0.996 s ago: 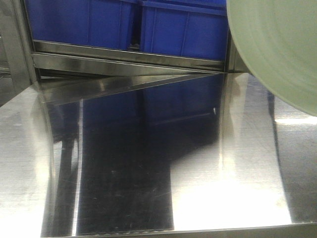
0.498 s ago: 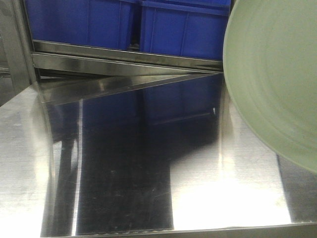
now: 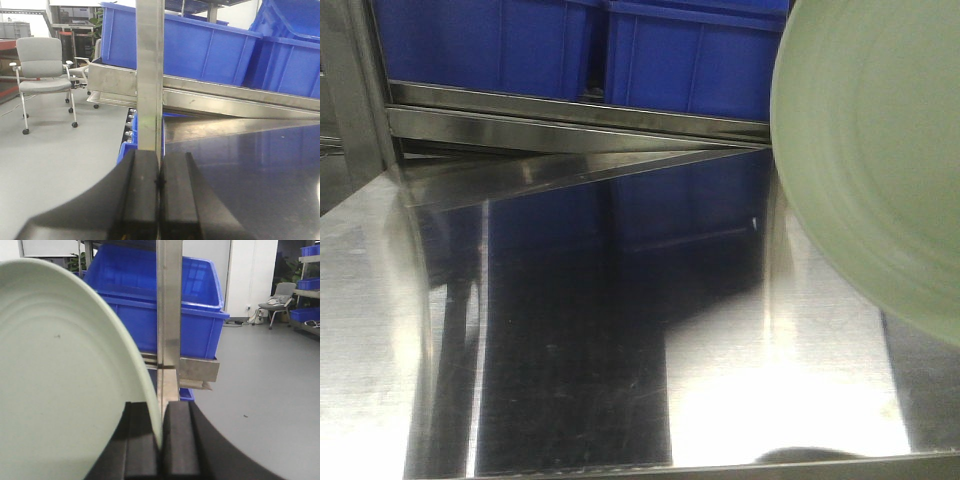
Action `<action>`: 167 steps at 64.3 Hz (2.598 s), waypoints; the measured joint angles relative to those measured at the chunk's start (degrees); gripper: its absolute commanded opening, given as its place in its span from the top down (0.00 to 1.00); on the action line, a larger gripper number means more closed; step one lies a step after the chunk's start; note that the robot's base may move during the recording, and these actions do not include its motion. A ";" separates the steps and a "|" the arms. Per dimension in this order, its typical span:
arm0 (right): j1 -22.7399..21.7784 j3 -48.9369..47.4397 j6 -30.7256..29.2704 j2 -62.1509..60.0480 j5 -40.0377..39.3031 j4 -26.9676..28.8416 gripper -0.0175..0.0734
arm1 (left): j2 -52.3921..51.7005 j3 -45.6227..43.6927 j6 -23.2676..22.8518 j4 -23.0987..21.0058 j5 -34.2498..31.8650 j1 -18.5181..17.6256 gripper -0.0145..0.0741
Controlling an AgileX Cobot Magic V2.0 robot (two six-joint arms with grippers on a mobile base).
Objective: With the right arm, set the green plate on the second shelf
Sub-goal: 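Hold the plate raised in the right gripper while turning away from the table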
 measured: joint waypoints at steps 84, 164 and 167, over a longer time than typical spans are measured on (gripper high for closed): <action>0.00 4.27 5.47 0.00 -4.28 -4.37 0.75 | 0.00 0.00 0.00 0.00 0.00 0.00 0.69; 0.00 4.27 5.54 0.00 -4.33 -3.45 0.75 | 0.00 0.00 0.00 0.00 0.00 0.00 0.69; 0.00 4.27 5.54 0.00 -4.33 -3.45 0.75 | 0.00 0.00 0.00 0.00 0.00 0.00 0.69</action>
